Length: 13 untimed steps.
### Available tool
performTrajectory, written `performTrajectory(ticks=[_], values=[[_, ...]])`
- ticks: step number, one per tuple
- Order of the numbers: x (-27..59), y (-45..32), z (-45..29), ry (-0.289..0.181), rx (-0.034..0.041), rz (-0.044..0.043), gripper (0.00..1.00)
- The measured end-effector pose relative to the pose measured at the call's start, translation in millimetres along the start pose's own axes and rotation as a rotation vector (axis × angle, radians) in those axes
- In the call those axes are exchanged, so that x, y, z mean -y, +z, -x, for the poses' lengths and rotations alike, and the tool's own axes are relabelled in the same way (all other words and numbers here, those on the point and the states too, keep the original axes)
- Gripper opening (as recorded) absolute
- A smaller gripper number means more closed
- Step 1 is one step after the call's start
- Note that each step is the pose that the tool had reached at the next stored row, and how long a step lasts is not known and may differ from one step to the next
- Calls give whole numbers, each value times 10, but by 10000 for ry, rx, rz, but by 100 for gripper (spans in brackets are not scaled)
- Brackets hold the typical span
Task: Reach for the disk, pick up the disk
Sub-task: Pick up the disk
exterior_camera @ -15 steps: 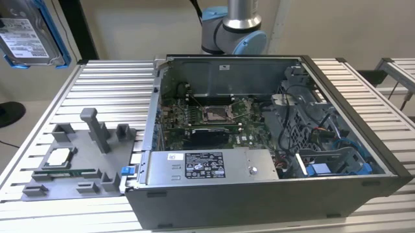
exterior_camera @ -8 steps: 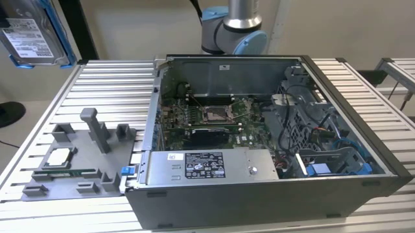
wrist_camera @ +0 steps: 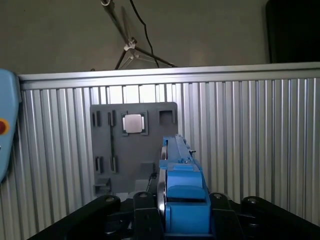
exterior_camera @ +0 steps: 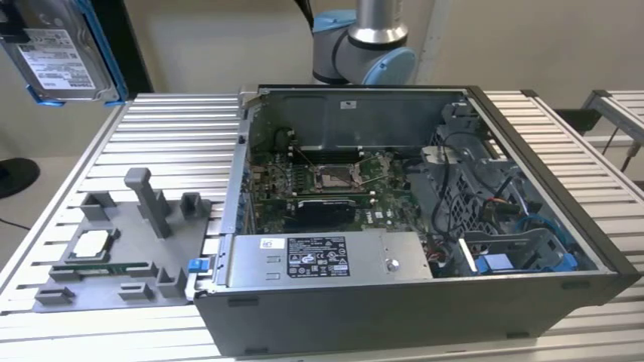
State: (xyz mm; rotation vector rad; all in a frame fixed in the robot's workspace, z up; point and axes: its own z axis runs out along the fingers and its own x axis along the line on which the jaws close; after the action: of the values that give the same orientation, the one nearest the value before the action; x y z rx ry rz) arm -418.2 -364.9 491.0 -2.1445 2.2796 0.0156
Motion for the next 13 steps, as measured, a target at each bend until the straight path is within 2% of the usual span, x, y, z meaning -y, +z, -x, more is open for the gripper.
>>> performTrajectory(ticks=[13], values=[[313, 0, 19, 0, -1, 14, 0]])
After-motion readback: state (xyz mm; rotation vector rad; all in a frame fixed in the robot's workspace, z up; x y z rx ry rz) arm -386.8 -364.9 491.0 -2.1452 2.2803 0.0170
